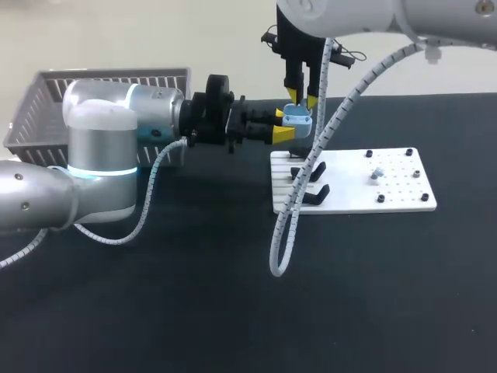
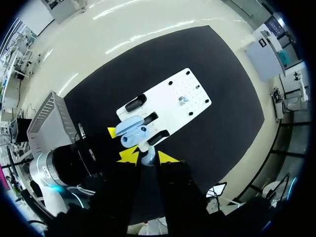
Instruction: Pick up each earbud case from the left stands, insert the matching earbuds, close the lid, and place the case in the box.
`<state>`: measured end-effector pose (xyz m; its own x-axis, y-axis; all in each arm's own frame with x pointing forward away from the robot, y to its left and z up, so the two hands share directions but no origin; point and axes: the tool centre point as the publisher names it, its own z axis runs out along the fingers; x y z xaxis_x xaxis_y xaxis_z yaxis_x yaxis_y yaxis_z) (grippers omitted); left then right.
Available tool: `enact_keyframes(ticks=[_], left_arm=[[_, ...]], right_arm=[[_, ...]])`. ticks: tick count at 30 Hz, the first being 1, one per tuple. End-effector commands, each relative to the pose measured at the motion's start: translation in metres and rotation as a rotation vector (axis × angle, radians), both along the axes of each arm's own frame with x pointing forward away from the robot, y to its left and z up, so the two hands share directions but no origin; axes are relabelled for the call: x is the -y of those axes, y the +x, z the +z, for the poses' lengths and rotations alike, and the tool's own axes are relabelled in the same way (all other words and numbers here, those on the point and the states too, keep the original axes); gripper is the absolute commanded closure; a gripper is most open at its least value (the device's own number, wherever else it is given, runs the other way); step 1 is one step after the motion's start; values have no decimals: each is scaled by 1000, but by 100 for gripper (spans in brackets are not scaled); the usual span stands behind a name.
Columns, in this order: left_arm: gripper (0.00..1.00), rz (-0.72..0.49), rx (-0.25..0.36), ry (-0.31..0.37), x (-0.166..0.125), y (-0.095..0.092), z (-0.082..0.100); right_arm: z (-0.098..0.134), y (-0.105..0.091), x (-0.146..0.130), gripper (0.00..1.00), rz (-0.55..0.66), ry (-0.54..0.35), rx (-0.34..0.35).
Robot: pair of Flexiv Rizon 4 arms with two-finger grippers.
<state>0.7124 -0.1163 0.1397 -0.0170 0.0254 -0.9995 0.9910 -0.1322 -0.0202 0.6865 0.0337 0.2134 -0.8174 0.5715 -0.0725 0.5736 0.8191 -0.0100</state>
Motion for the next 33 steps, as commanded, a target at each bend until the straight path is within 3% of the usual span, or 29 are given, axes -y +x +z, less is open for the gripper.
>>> enact_keyframes(ticks=[1, 9, 33], left_arm=[[100, 5, 3, -3, 0, -1, -1], [100, 5, 3, -3, 0, -1, -1], [100, 5, 3, -3, 0, -1, -1]], right_arm=[[-3, -1, 1, 100, -31, -6, 8], [-6, 7, -1, 100, -82, -27, 27], [-22, 22, -5, 100, -139, -8, -2]])
